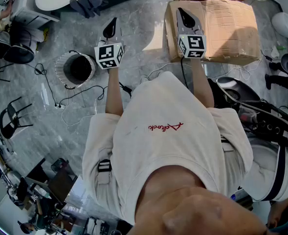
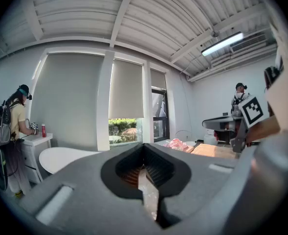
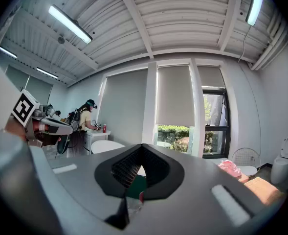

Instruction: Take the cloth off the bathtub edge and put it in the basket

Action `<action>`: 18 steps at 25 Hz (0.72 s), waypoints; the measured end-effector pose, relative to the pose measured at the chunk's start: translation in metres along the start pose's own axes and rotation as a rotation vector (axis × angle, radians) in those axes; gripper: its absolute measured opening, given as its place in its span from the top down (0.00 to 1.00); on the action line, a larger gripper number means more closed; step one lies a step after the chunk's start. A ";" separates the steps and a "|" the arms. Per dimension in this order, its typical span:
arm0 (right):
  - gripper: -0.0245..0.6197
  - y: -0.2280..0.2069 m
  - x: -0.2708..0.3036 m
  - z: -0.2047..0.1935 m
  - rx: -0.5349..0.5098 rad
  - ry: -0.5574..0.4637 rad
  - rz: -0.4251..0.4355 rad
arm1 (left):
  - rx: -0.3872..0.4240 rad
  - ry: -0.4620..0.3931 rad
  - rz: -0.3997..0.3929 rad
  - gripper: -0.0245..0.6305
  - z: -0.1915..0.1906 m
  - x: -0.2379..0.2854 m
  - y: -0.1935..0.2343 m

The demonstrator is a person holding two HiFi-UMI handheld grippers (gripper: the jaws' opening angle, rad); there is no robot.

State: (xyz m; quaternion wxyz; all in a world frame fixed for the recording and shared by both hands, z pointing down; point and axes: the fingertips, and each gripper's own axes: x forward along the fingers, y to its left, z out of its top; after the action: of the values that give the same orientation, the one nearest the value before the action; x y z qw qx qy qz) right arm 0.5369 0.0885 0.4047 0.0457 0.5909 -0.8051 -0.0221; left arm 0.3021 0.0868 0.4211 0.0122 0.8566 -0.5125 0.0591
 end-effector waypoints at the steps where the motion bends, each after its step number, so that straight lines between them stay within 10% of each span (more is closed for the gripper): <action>1: 0.95 -0.003 0.009 0.000 0.002 0.001 0.000 | 0.001 0.004 0.000 0.96 0.000 0.009 0.004; 18: 0.95 0.025 0.007 0.004 0.013 -0.002 0.015 | -0.002 -0.012 0.014 0.96 0.000 -0.014 0.028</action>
State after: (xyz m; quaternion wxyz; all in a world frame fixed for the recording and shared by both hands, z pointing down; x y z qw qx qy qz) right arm 0.5105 0.0895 0.4035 0.0412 0.5850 -0.8098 -0.0173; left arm 0.2711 0.0858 0.4187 0.0096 0.8533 -0.5185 0.0534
